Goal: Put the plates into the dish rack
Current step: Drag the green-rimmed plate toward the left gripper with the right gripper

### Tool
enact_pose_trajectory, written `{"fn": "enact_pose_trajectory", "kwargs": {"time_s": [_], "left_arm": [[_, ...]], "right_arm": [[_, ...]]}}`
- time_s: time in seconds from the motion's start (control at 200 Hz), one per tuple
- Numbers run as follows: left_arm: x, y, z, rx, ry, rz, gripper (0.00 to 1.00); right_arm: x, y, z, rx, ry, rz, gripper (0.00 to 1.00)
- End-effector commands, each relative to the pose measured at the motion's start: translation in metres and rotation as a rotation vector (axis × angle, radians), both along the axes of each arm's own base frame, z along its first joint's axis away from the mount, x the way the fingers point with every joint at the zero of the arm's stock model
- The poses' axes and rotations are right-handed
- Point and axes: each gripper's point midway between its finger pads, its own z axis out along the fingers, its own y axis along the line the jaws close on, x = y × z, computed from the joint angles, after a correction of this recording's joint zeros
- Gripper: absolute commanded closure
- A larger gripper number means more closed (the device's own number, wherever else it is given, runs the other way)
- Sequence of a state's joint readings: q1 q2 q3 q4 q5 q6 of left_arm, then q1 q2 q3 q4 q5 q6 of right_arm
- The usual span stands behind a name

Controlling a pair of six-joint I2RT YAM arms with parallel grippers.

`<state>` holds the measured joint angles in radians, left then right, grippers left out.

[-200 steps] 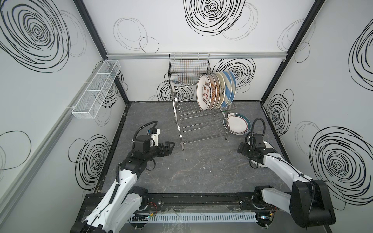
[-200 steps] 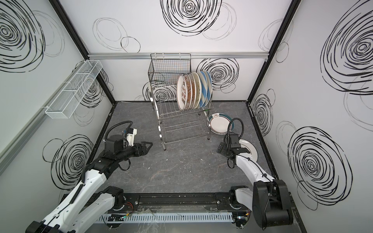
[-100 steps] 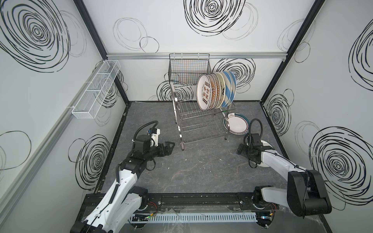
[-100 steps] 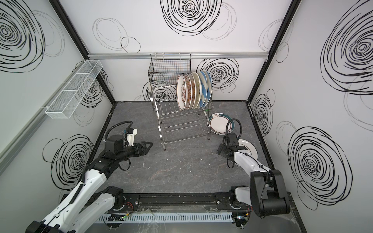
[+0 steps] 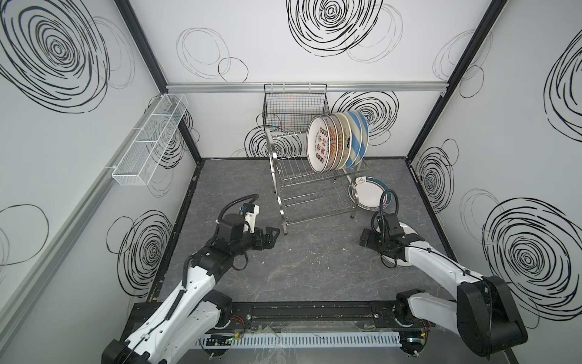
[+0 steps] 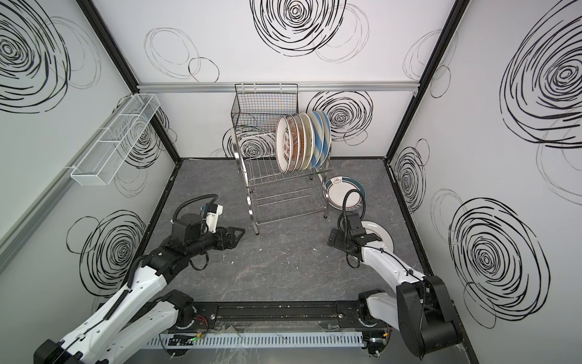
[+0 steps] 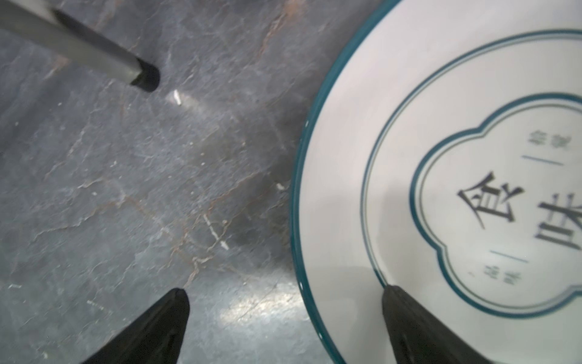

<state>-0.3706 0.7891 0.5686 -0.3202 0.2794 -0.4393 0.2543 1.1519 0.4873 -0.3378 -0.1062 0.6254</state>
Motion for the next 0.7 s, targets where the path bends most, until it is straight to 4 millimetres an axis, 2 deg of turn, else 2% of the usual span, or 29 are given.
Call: {"fn": "enact_pose_trajectory", "kwargs": {"time_s": [0.0,0.1,0.37,0.485,0.69], "left_arm": [[0.001,0.001,0.015,-0.022,-0.022,0.036,0.04],[-0.004,-0.004,0.012,-0.051,-0.001,0.029,0.04],[-0.023,-0.011,0.001,-0.071,0.019,0.06,0.04],[-0.03,-0.014,-0.007,-0.087,0.04,0.066,0.04],[-0.039,-0.018,-0.017,-0.086,0.051,0.073,0.04]], "right_arm": [[-0.019,0.031,-0.006,0.132,0.03,0.035,0.0],[-0.03,0.062,-0.003,0.224,0.008,0.103,0.01],[-0.05,0.144,0.029,0.442,-0.091,0.239,0.05],[-0.057,0.171,0.032,0.483,-0.09,0.298,0.05],[-0.072,0.236,0.036,0.544,-0.039,0.47,0.05]]}}
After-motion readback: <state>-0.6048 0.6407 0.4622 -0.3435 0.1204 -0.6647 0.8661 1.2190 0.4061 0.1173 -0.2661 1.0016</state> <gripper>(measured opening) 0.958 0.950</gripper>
